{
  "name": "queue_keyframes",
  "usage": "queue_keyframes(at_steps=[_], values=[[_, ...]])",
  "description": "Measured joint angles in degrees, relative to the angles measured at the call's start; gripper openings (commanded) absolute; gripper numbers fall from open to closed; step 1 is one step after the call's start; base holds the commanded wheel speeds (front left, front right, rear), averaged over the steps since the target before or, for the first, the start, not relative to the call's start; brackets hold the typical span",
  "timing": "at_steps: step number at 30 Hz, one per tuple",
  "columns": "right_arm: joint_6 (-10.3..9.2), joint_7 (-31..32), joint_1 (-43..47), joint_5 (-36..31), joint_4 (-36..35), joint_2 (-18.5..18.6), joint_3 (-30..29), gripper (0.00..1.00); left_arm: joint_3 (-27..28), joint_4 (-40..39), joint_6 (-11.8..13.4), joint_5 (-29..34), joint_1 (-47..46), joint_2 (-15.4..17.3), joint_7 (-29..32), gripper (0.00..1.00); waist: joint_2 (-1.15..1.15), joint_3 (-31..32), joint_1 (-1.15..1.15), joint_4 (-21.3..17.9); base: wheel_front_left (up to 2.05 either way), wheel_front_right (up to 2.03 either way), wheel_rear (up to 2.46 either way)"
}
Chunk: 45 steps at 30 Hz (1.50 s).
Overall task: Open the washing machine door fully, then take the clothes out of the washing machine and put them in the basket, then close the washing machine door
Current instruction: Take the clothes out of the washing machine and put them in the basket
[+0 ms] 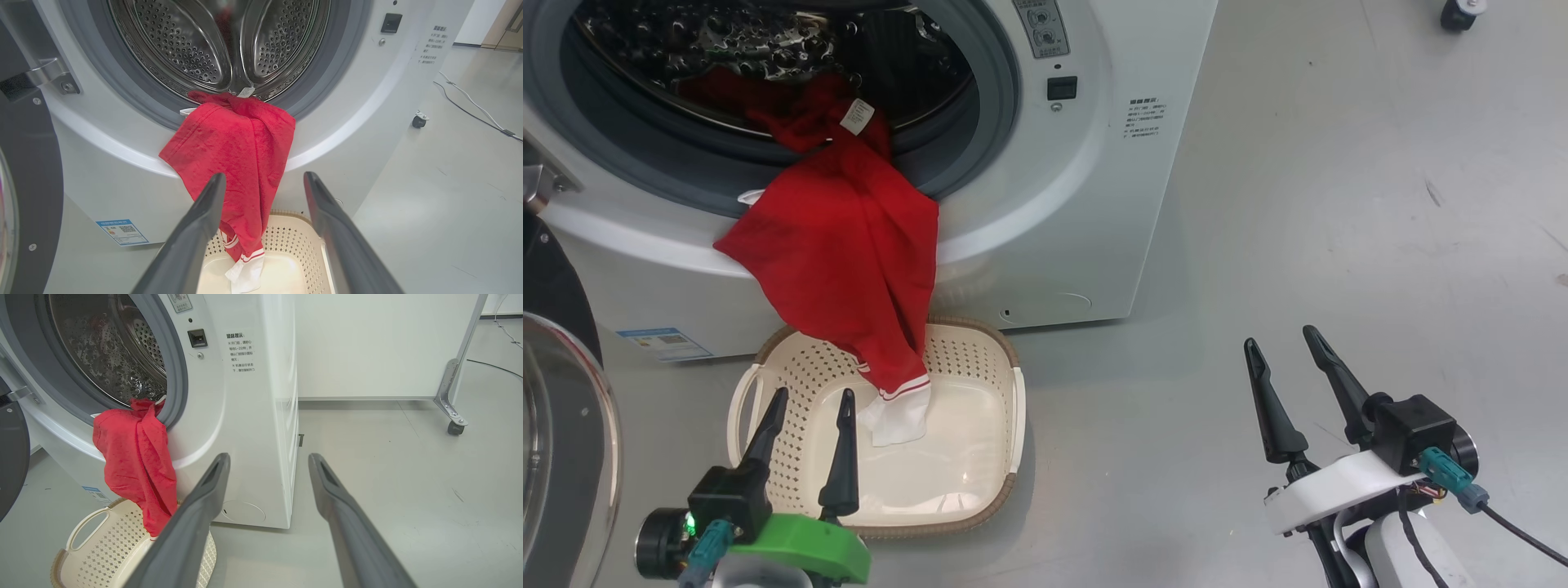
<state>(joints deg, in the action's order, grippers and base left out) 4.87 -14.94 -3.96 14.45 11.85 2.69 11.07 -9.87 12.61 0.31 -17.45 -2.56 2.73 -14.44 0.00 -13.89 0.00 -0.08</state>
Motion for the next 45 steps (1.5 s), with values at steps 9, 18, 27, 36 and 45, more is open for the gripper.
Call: queue_keyframes(at_steps=[9,18,27,36,45], values=[[0.0,0.0,0.0,0.3,-1.2,0.0,0.3,1.0,-0.9,-2.4,0.7,0.0,0.6,0.0,0.0,1.0,0.0,-0.5,0.0,0.0,0.0,0.0,0.0],[0.01,0.0,-0.4,0.1,-3.4,0.0,1.1,1.0,-1.2,-3.6,1.6,0.2,0.5,0.0,0.9,1.0,0.0,-3.3,0.0,-0.3,0.0,0.0,0.0],[0.02,0.0,-2.1,0.0,-5.3,0.0,1.9,1.0,-0.9,-3.5,2.2,0.0,-3.3,0.0,3.4,1.0,0.0,-7.9,0.0,-1.2,0.0,0.0,0.0],[0.0,0.0,-5.8,0.1,-8.3,0.0,3.0,1.0,1.4,-1.0,2.5,-1.3,-10.7,0.0,5.9,1.0,0.0,-14.1,0.0,-3.2,0.0,0.0,0.0],[-0.1,0.0,-8.9,1.0,-10.0,0.1,4.2,1.0,4.4,4.3,2.9,-3.2,-20.7,0.4,9.1,1.0,0.0,-20.3,0.0,-6.0,0.0,0.0,0.0]])
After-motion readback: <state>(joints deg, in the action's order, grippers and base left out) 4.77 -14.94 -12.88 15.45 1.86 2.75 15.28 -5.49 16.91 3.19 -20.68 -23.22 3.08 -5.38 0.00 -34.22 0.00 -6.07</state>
